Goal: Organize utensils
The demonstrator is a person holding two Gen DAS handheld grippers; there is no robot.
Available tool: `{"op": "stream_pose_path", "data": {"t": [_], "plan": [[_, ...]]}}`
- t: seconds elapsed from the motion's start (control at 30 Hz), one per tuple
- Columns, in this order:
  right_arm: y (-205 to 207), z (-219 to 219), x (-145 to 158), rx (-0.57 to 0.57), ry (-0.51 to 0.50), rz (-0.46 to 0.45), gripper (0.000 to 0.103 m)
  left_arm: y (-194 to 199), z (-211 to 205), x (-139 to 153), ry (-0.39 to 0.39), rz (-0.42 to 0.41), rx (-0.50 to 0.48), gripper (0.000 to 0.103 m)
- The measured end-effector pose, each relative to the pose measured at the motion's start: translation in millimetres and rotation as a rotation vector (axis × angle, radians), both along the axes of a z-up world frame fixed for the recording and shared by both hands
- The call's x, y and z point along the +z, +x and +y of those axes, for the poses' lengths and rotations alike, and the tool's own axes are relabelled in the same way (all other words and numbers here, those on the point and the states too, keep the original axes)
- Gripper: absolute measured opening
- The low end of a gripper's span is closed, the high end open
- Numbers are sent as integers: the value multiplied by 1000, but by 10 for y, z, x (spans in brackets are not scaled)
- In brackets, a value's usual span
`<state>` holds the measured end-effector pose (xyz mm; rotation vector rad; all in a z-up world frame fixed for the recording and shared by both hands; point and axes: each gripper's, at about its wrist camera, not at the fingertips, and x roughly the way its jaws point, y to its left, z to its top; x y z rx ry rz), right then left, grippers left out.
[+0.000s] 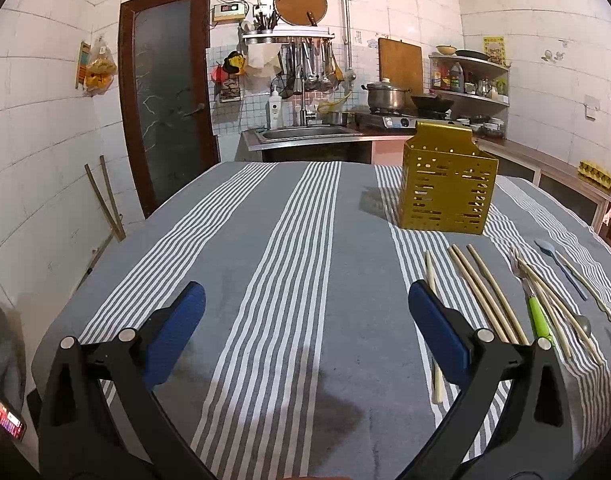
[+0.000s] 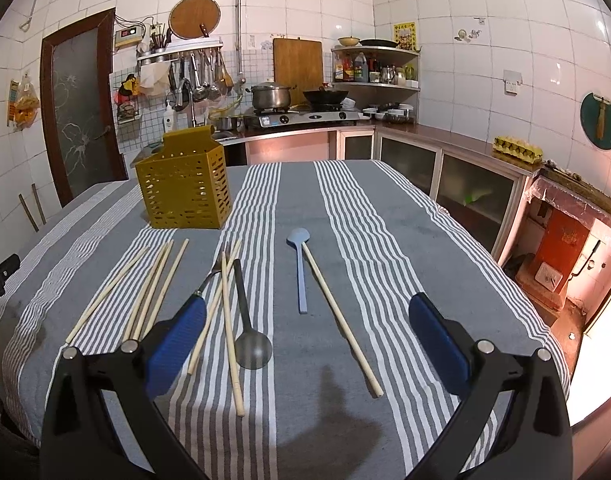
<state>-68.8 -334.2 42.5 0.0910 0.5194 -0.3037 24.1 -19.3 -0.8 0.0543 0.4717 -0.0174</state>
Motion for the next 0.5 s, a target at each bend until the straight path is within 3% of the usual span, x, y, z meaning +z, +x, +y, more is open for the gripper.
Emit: {"op": "stream_pose_path", "data": {"t": [0.5], "plan": [[91,-22,-20,6,23,24,99,34,-24,-35,-12,11,-13,98]]}}
